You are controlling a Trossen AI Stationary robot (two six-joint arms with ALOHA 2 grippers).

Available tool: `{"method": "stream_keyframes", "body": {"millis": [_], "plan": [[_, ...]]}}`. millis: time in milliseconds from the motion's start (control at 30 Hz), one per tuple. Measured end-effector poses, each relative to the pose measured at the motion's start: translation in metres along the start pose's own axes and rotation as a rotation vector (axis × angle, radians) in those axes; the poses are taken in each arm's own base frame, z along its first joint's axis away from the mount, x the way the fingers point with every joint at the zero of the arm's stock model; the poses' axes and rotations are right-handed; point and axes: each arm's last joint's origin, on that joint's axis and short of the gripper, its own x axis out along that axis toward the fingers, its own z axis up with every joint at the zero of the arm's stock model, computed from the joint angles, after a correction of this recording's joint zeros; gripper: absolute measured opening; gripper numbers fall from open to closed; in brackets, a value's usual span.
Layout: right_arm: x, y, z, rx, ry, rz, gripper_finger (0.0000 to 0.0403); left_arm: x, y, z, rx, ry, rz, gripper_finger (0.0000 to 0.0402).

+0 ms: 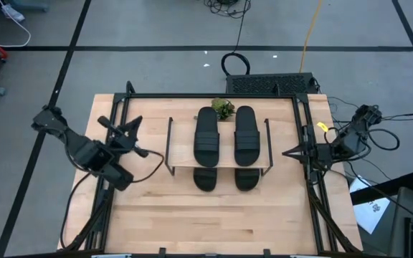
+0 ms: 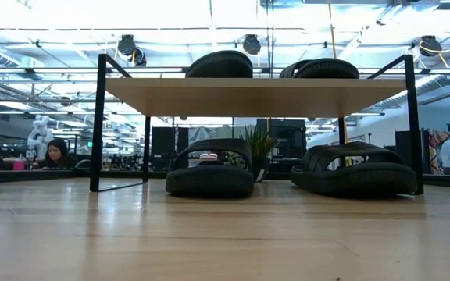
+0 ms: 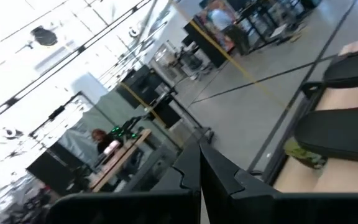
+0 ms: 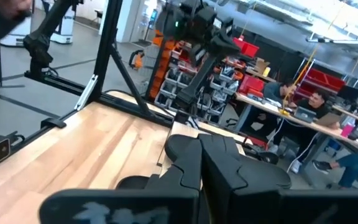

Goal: Pick and place slides into the shelf
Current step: Return to Home Position

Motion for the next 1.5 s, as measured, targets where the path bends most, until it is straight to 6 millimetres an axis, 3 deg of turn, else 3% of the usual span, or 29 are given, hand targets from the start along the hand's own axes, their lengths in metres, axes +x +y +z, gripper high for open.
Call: {"method": "stream_keyframes", "body": {"millis": [100, 233, 333, 433, 533, 600, 767, 867, 967, 1133, 1333, 1500], "plan": [[0.002, 0.001, -0.002, 0.007, 0.019, -0.003, 0.0, 0.004, 0.005, 0.014, 0.04, 0.047, -0.032, 0.0], [0.002, 0.001, -0.002, 0.032, 0.028, -0.005, 0.0, 0.006, 0.014, 0.053, 0.039, 0.089, -0.356, 0.0], [0.002, 0.001, -0.002, 0.056, 0.028, -0.004, 0.0, 0.001, 0.03, 0.084, 0.047, -0.06, -0.708, 0.0], [0.002, 0.002, -0.002, 0.097, 0.014, 0.049, 0.0, -0.005, 0.043, 0.104, 0.11, -0.325, -1.042, 0.0], [0.003, 0.006, -0.001, 0.115, -0.004, 0.15, 0.0, 0.0, 0.043, 0.115, 0.133, -0.556, -1.177, 0.0], [0.004, 0.009, -0.001, 0.119, -0.009, 0.198, 0.0, 0.011, 0.038, 0.114, 0.133, -0.582, -1.167, 0.0], [0.006, 0.003, -0.002, 0.115, 0.034, 0.019, 0.0, 0.067, 0.007, 0.077, 0.145, -0.434, -1.057, 0.0], [0.0, -0.004, -0.005, 0.138, 0.029, -0.022, 0.0, 0.081, 0.013, 0.049, 0.025, -0.487, -1.02, 0.0], [-0.01, -0.009, -0.008, 0.208, 0.016, 0.014, 0.0, 0.074, 0.022, 0.017, -0.089, -0.554, -0.925, 0.0], [-0.016, -0.009, -0.029, 0.249, 0.141, -0.047, 0.0, 0.051, 0.023, -0.034, -0.285, -0.599, -0.767, 0.0], [-0.009, 0.002, -0.046, 0.252, 0.173, -0.059, 0.0, 0.045, 0.002, -0.084, -0.358, -0.487, -0.67, 0.0], [-0.004, 0.008, -0.059, 0.24, 0.134, -0.093, 0.0, 0.042, -0.014, -0.112, -0.387, -0.484, -0.673, 0.0]]}}
